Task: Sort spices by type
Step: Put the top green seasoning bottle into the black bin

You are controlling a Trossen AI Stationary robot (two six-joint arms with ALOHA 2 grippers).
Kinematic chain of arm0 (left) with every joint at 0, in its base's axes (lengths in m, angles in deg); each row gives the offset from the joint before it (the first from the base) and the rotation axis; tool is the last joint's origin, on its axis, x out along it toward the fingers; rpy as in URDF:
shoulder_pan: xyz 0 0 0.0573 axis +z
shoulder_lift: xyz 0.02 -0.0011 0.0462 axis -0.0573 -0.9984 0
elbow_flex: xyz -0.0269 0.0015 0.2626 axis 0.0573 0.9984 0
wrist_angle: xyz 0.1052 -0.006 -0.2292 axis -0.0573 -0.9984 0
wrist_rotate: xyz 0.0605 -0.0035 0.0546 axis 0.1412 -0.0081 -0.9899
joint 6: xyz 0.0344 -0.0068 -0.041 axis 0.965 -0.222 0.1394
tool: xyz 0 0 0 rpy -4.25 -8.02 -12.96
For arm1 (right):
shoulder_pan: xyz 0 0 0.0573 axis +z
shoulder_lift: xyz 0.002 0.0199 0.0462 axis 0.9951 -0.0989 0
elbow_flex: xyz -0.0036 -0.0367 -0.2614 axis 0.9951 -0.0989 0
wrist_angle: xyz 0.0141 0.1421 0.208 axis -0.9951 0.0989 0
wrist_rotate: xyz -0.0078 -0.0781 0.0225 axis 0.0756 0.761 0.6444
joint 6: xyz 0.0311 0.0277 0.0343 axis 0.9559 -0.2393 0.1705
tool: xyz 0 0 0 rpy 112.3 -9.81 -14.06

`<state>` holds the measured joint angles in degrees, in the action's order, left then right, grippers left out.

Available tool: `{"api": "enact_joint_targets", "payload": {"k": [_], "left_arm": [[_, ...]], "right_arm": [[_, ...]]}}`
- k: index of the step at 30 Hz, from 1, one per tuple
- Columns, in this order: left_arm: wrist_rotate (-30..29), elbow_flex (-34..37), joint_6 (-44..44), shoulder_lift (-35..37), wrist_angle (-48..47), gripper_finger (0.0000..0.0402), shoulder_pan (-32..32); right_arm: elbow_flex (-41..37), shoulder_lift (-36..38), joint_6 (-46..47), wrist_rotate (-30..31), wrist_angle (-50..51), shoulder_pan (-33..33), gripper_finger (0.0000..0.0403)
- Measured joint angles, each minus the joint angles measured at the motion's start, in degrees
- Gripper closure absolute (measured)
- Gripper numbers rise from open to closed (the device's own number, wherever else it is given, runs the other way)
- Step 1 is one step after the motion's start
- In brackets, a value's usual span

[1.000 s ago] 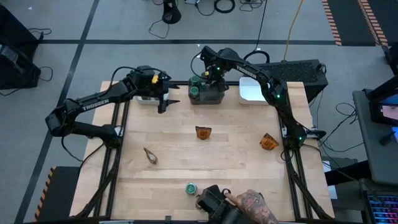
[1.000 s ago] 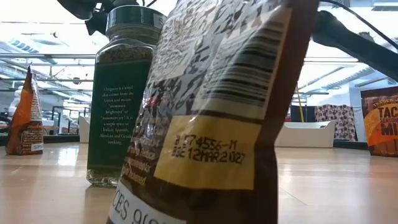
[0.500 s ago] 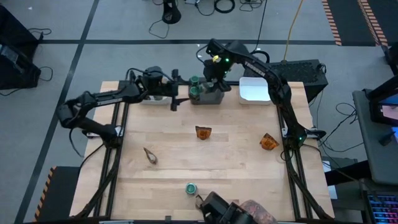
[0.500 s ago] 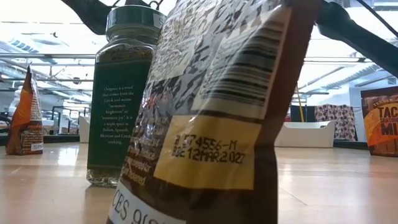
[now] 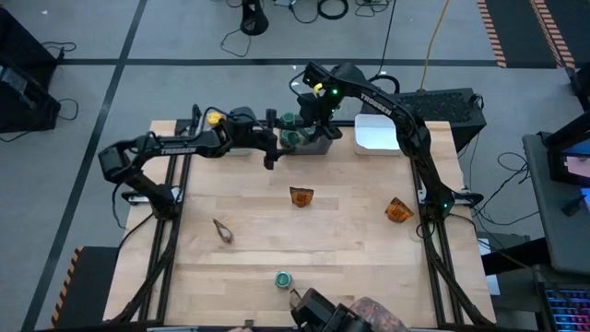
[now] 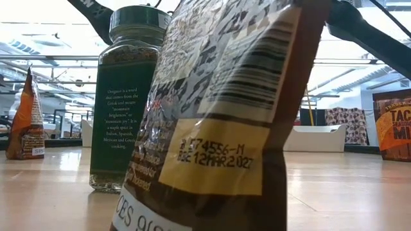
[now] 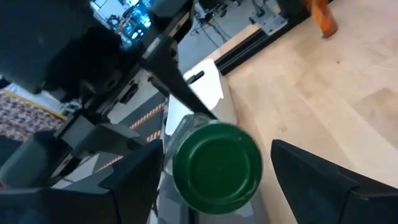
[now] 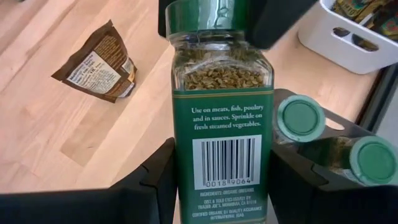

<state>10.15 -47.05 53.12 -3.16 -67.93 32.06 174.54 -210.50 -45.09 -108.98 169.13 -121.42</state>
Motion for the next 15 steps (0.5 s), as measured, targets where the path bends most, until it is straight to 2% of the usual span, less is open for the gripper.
{"api": "enact_joint_targets", "payload": {"k": [15], "left_arm": [[-0.5, 0.0, 2.49, -0.59, 0.48, 0.01, 0.0]], "right_arm": [[0.0, -0.02, -0.06, -1.15, -1.5, 0.08, 0.0232]]}}
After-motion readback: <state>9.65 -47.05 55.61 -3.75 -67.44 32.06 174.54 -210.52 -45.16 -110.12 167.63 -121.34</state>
